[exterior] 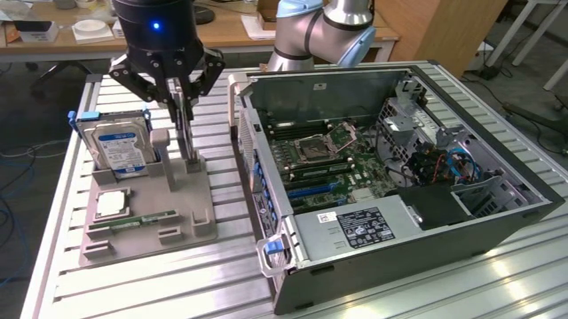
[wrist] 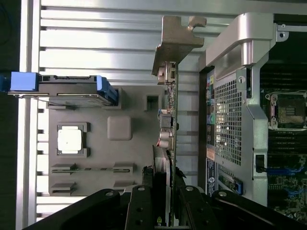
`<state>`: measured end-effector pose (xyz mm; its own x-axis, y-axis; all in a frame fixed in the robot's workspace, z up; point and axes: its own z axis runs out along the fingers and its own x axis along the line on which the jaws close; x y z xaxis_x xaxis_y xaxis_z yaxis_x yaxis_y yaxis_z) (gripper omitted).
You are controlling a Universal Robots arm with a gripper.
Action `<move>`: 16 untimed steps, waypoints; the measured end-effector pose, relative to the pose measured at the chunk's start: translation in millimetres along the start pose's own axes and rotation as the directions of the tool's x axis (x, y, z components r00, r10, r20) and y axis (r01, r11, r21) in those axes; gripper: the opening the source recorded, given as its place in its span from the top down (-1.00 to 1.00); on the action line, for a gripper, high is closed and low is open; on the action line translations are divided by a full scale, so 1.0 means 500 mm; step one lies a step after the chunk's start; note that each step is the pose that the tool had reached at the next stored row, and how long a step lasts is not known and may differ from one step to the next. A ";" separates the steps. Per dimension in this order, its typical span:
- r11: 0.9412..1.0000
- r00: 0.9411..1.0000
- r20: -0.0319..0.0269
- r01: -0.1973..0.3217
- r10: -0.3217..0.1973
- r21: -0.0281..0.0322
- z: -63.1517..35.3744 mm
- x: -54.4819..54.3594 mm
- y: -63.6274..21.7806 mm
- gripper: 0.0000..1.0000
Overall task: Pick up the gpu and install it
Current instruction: 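Pick up the gpu and move the gpu toward the slot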
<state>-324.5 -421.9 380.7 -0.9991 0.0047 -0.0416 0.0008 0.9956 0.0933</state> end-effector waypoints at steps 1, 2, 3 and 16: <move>1.000 1.000 0.000 0.000 0.000 -0.002 -0.002 0.000 0.000 0.47; 1.000 1.000 0.000 0.000 0.000 -0.004 -0.003 0.000 0.000 0.47; 1.000 1.000 0.000 0.000 0.000 -0.006 -0.006 0.000 0.000 0.47; 1.000 1.000 -0.031 -0.002 0.001 -0.027 -0.035 -0.016 0.003 0.47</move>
<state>-317.3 -421.9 398.7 -0.9999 0.0033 -0.0102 0.0020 0.9928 0.1199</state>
